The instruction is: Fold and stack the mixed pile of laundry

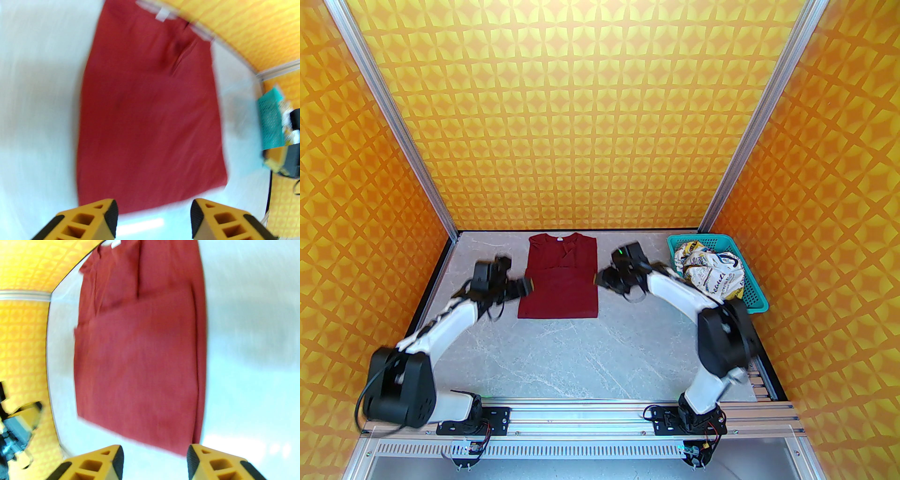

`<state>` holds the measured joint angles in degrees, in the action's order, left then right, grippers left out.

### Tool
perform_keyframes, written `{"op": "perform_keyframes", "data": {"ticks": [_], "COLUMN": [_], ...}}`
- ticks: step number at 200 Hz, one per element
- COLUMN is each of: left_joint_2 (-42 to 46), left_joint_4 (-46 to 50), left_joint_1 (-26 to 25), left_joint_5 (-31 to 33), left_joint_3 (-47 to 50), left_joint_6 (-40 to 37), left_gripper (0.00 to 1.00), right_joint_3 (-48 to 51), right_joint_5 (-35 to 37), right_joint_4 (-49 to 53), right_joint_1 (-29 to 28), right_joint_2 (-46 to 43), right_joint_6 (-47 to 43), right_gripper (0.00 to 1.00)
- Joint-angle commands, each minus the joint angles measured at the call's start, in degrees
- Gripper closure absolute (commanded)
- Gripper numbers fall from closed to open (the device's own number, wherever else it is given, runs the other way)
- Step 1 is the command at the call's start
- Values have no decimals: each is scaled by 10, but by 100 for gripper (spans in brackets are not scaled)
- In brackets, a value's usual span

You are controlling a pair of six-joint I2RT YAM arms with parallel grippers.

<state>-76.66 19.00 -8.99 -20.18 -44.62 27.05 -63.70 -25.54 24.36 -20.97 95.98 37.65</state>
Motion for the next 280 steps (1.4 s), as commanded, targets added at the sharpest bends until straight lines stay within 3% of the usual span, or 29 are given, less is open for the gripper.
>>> {"op": "perform_keyframes", "data": {"ticks": [1, 40, 103, 178, 239, 280], "left_joint_2": [29, -9, -64, -112, -154, -148], "left_joint_4": [19, -28, -53, -87, -107, -103], "left_joint_1": [1, 5, 22, 40, 27, 26], "left_joint_5": [0, -13, -13, -21, -36, -36], "left_joint_3": [56, 71, 58, 40, 8, 10], "left_joint_6": [23, 43, 59, 71, 81, 76], "left_gripper": [41, 43, 42, 44, 64, 97], "right_joint_3": [83, 125, 119, 105, 105, 110], "right_joint_5": [-47, -105, -83, -95, -89, -81], "right_joint_4": [-63, -171, -189, -258, -271, -277], "right_joint_1": [-2, -14, -28, -28, -27, -26], "right_joint_2": [-5, 29, 80, 114, 115, 109], "right_joint_6": [42, 104, 124, 174, 176, 172], "right_gripper": [51, 52, 56, 73, 92, 100]}}
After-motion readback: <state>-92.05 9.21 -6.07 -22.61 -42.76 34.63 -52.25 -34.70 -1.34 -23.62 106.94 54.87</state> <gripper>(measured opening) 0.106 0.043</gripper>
